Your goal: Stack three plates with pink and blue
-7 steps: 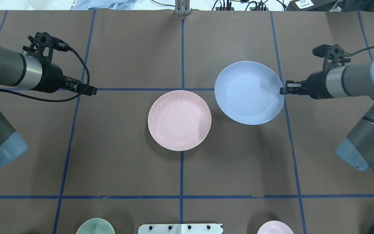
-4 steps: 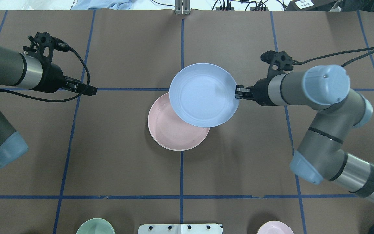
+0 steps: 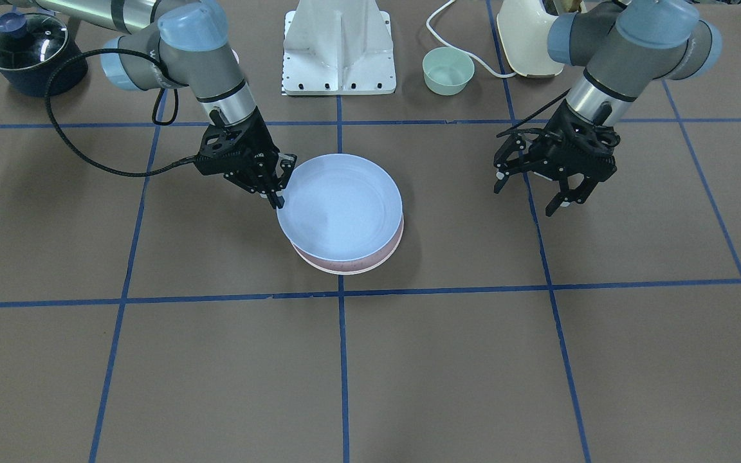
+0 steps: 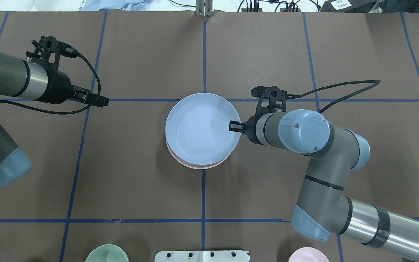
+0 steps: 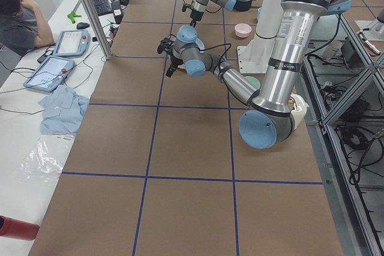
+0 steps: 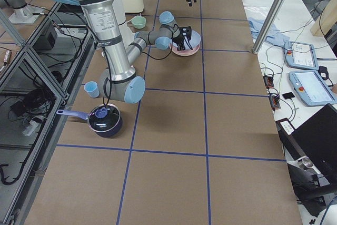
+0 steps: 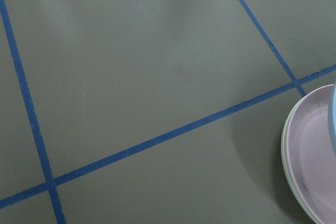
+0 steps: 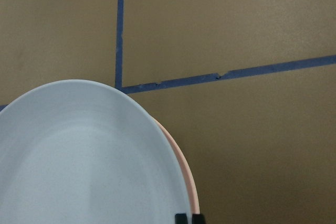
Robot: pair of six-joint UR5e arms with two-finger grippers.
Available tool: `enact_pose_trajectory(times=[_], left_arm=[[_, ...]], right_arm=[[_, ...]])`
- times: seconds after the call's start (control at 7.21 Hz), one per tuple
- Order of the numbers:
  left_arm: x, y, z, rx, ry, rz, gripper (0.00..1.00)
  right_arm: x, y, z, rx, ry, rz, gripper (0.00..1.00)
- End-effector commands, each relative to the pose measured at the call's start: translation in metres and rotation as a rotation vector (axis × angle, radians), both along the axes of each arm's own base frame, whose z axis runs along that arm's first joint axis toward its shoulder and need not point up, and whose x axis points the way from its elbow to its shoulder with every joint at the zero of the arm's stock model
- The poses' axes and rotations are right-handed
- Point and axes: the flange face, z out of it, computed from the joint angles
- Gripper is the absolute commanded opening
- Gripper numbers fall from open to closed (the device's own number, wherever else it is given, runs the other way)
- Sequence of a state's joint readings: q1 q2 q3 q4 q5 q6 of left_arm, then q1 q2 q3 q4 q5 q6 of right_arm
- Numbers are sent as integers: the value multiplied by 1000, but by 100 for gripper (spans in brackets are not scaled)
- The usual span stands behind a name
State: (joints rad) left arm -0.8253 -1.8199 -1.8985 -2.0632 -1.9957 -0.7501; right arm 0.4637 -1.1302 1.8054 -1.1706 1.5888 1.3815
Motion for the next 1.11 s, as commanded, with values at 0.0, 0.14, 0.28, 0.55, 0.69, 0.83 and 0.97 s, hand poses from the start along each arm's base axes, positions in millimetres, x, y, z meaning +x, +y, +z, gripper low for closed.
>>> enact_pose_trajectory(times=[0.0,0.14,0.28,0.55,0.69,0.83,0.97], left_arm=[[0,0,1,-2,-1,-1,100],[0,0,1,-2,-1,-1,100],[-1,0,1,-2,-1,-2,100],[-3,1,7,-8,-8,-1,100],[-11,3,15,-7,-21,-3,100],[-30,5,28,-12,-40,-15,100],[-54,11,46,50,-92,7,100]], right_arm=[[-12,7,-2,18,15,16,99],[-18,4,-15,9,33,15,99],[-17,-5,-37,-8,67,25,99],[29,-54,-44,-62,128,7,100],[73,-84,-39,-54,186,-59,100],[118,-113,-28,-22,264,-134,100],[165,-138,-6,23,320,-205,100]])
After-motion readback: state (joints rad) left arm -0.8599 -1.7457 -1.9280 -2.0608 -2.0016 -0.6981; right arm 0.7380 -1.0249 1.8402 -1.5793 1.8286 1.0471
